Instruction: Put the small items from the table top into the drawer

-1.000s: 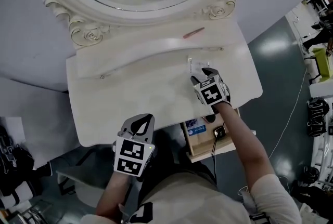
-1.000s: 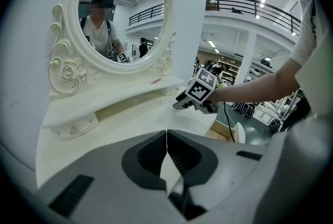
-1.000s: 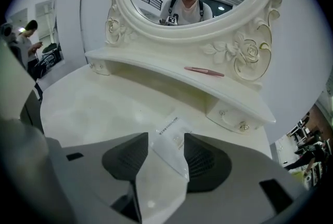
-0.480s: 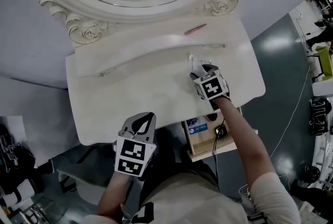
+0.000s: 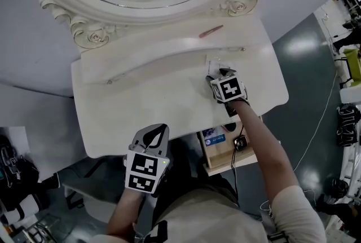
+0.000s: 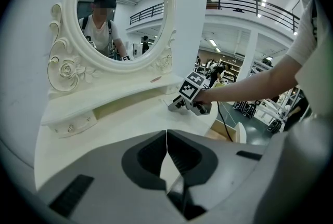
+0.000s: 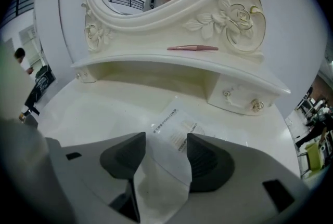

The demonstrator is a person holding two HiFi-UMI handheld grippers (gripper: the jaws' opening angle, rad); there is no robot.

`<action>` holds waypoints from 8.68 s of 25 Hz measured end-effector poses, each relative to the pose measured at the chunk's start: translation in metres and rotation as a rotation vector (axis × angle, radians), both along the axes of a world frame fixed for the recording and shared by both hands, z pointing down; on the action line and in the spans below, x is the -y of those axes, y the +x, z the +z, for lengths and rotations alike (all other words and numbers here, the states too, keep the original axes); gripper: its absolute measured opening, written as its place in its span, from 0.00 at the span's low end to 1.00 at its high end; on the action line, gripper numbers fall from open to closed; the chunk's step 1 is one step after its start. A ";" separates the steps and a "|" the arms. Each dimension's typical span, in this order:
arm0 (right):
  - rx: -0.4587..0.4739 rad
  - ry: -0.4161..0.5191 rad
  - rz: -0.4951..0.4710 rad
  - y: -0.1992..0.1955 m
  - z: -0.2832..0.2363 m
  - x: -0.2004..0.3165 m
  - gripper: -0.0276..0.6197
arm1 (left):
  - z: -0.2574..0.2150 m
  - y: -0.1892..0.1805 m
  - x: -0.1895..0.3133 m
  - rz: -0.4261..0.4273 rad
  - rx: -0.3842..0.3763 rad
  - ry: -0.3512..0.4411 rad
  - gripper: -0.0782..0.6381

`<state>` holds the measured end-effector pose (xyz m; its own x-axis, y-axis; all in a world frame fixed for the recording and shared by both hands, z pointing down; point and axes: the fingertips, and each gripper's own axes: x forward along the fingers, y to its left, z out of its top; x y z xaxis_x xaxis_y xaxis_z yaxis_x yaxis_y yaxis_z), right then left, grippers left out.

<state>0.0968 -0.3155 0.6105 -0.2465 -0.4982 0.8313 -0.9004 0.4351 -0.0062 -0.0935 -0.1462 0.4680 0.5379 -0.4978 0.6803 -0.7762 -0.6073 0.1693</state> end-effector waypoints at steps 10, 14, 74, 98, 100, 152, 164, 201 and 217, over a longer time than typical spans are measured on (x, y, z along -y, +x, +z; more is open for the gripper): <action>0.066 0.013 0.013 0.000 0.002 0.000 0.41 | 0.005 0.002 -0.006 0.004 -0.008 -0.011 0.19; 0.062 0.024 0.029 0.002 0.002 0.001 0.40 | 0.005 0.003 -0.008 0.007 -0.009 -0.013 0.19; 0.103 0.138 -0.007 0.004 -0.048 -0.034 0.11 | -0.033 -0.003 -0.040 -0.058 0.001 0.068 0.19; 0.070 0.189 -0.226 -0.016 -0.104 -0.080 0.11 | -0.060 0.005 -0.070 -0.072 0.003 0.122 0.19; 0.072 0.191 -0.234 -0.016 -0.107 -0.082 0.11 | -0.062 0.005 -0.071 -0.072 0.001 0.126 0.19; 0.298 0.179 -0.483 -0.022 -0.171 -0.166 0.11 | -0.096 0.071 -0.117 -0.051 0.143 0.208 0.19; 0.296 0.189 -0.535 0.006 -0.179 -0.189 0.11 | -0.107 0.095 -0.122 -0.137 0.113 0.254 0.19; 0.245 0.193 -0.549 -0.005 -0.195 -0.266 0.11 | -0.094 0.096 -0.145 -0.036 0.019 0.247 0.19; 0.151 0.174 -0.508 -0.025 -0.198 -0.308 0.11 | -0.095 0.090 -0.157 0.105 -0.046 0.246 0.19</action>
<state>0.0721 -0.0073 0.4129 -0.6012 -0.4126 0.6844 -0.5719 0.8203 -0.0079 -0.0033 0.0111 0.3728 0.6227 -0.5847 0.5199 -0.7017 -0.7113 0.0404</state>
